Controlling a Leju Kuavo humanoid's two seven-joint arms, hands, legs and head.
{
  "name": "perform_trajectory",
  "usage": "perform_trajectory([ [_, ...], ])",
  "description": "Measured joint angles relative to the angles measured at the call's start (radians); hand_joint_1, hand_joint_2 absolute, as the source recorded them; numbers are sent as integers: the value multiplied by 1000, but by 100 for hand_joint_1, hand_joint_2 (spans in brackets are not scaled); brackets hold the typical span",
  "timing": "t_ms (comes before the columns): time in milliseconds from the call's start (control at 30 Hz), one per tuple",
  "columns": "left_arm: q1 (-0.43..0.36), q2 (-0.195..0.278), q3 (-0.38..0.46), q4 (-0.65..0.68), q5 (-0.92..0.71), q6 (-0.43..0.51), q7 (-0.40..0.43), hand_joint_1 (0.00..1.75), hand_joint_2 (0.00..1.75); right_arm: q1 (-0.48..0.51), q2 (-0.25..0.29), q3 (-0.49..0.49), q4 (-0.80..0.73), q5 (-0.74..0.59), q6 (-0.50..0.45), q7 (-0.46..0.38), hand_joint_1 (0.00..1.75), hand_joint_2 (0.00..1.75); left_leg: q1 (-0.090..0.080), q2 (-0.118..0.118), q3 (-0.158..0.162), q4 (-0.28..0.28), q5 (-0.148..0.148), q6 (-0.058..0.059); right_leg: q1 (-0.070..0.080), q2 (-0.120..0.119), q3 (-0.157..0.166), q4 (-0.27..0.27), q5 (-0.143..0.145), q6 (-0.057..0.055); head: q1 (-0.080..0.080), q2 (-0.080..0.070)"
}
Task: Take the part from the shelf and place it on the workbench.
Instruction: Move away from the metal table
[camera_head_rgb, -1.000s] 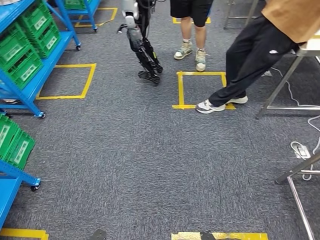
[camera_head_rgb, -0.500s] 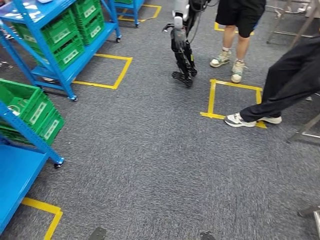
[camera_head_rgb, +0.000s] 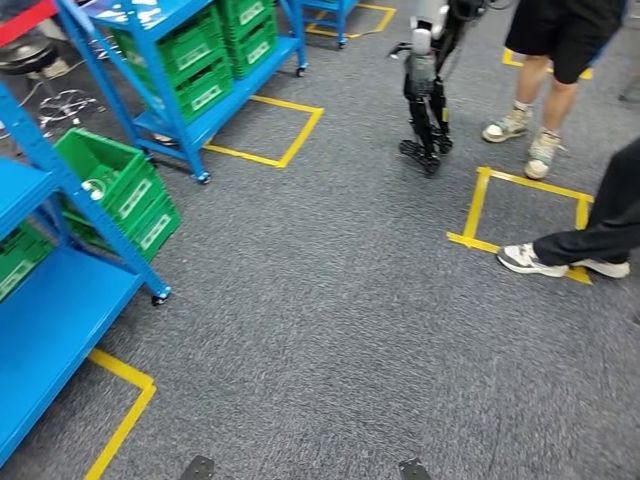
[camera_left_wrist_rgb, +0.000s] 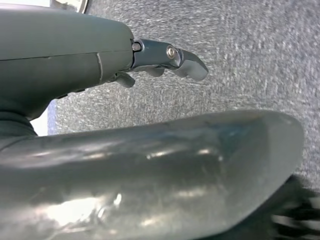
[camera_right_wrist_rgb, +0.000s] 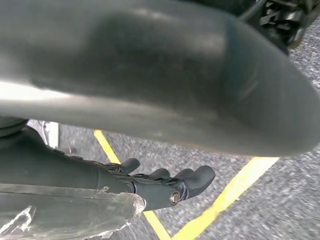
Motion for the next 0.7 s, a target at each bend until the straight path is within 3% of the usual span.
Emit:
perform_trajectory([
  [67, -5, 1, 0, 0, 0, 0, 0, 0, 0, -1, 0, 0, 0, 2, 0, 0, 0, 0, -4, 45, 62, -112, 33, 7, 7, -22, 3, 4, -6, 9, -2, 0],
  [100, -7, 1, 0, 0, 0, 1, 0, 0, 0, -2, 0, 0, 0, 3, 1, 0, 0, 0, -7, 57, 75, -137, 36, 12, 10, -32, 5, 4, -9, 14, -2, 0],
  [167, -5, 1, 0, 0, 0, 1, 0, 0, 0, -4, 0, 0, 0, 4, 2, 1, 0, 0, -6, 39, 76, -147, 35, 23, 12, -52, 10, 3, -12, 24, -1, 0],
  [200, -2, 2, 0, 0, 0, 1, 0, 0, 0, -7, 0, 0, 0, 4, 2, 1, 0, 0, -4, 28, 76, -149, 37, 27, 10, -44, 11, 7, -17, 30, 1, 0],
  [267, -1, 1, 0, 0, 0, 1, 0, 0, 0, -10, 0, 0, 0, 4, 2, 0, 0, 0, 1, 6, 78, -152, 41, 38, 6, 6, -10, 60, -53, 42, 5, 0],
  [333, -5, 0, 1, 0, 0, 1, 0, 0, 0, -8, 0, 0, 0, 4, 3, 0, 0, 0, 3, -18, 77, -152, 43, 44, 4, 54, -70, 187, -113, 48, 11, 0],
  [400, -4, 0, 1, 0, 0, 1, 0, 0, 0, -3, 0, 0, 0, 4, 3, 1, 0, 0, 3, -47, 76, -152, 44, 46, 3, 64, -120, 281, -137, 50, 12, 0],
  [433, -2, 0, 1, 0, 0, 0, 0, 0, 0, -1, 0, 0, 0, 5, 3, 1, 0, 0, 4, -61, 76, -152, 44, 45, 2, 66, -122, 277, -122, 50, 13, 0],
  [467, -1, 1, 1, 0, 0, 0, 0, 0, 0, -1, 0, 0, 0, 5, 3, 1, 0, 0, 5, -76, 77, -151, 45, 43, 0, 70, -105, 234, -90, 49, 13, 0],
  [533, -1, 1, 2, 0, 0, -1, 0, 0, 0, -1, 0, 0, 0, 6, 3, 2, 0, 0, 6, -104, 75, -149, 46, 35, -10, 117, -43, 99, -28, 51, 14, 0],
  [600, -3, 1, 2, 0, 0, -1, 0, 0, 0, -2, 1, 0, 0, 6, 4, 2, 0, 0, 6, -129, 68, -147, 50, 21, -18, 160, -5, 20, -7, 47, 15, 0],
  [633, -2, 2, 3, 0, 0, -1, 0, 0, 0, -2, 2, 0, 0, 6, 4, 2, 0, 0, 7, -141, 64, -148, 53, 13, -17, 164, -2, 12, -10, 42, 15, 0],
  [667, 0, 3, 4, 0, 0, -1, 0, 0, 0, -2, 2, 0, 0, 6, 4, 2, 0, 0, 10, -151, 60, -152, 57, 6, -16, 151, -1, 12, -7, 34, 15, 0],
  [700, 2, 4, 6, 0, 0, -1, 0, 0, 0, -3, 3, 0, 0, 6, 4, 2, 0, 0, 10, -146, 57, -152, 57, 0, -15, 139, -1, 10, -4, 26, 14, 0],
])
